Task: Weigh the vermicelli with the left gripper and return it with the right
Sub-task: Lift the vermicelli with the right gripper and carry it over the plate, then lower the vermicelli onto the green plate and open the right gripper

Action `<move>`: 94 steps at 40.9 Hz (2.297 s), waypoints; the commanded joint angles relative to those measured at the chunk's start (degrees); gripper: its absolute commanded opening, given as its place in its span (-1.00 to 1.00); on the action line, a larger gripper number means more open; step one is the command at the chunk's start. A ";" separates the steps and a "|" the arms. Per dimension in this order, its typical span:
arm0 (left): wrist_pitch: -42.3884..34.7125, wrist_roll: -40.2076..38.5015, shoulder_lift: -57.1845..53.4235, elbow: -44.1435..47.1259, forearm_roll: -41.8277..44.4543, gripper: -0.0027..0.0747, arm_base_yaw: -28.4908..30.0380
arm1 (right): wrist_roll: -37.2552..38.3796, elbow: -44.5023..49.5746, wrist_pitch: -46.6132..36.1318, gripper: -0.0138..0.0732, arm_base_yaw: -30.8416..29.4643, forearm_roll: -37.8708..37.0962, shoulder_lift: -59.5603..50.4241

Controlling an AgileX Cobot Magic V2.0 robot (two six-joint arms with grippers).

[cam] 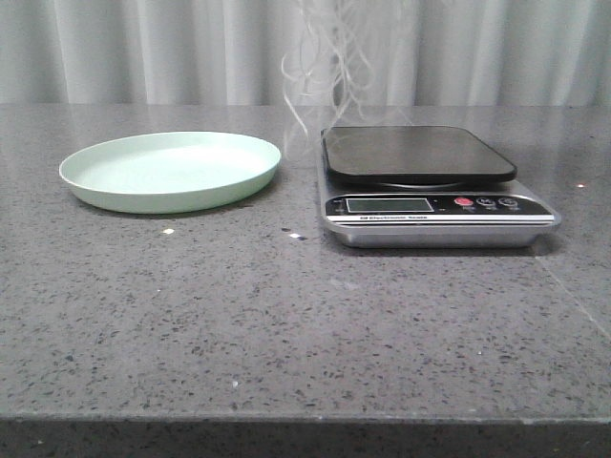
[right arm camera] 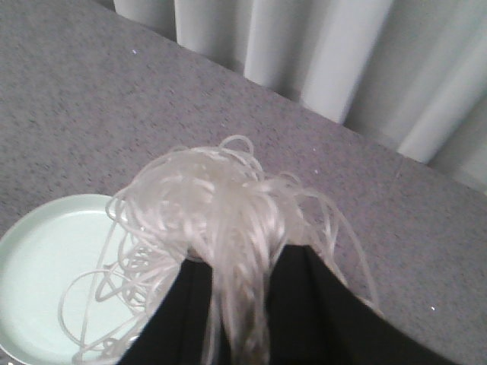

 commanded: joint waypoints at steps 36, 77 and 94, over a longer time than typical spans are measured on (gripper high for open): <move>-8.28 -0.53 0.36 -1.54 -0.05 -0.58 -0.09 | -7.49 -2.82 -9.52 -0.34 8.99 14.10 13.50; -8.28 -0.53 0.36 -1.54 -0.05 -0.58 -0.09 | -7.49 -2.63 -3.94 -0.34 10.85 14.09 22.43; -8.28 -0.53 0.36 -1.54 -0.05 -0.58 -0.09 | -7.49 -2.63 -2.11 0.53 10.80 14.09 22.38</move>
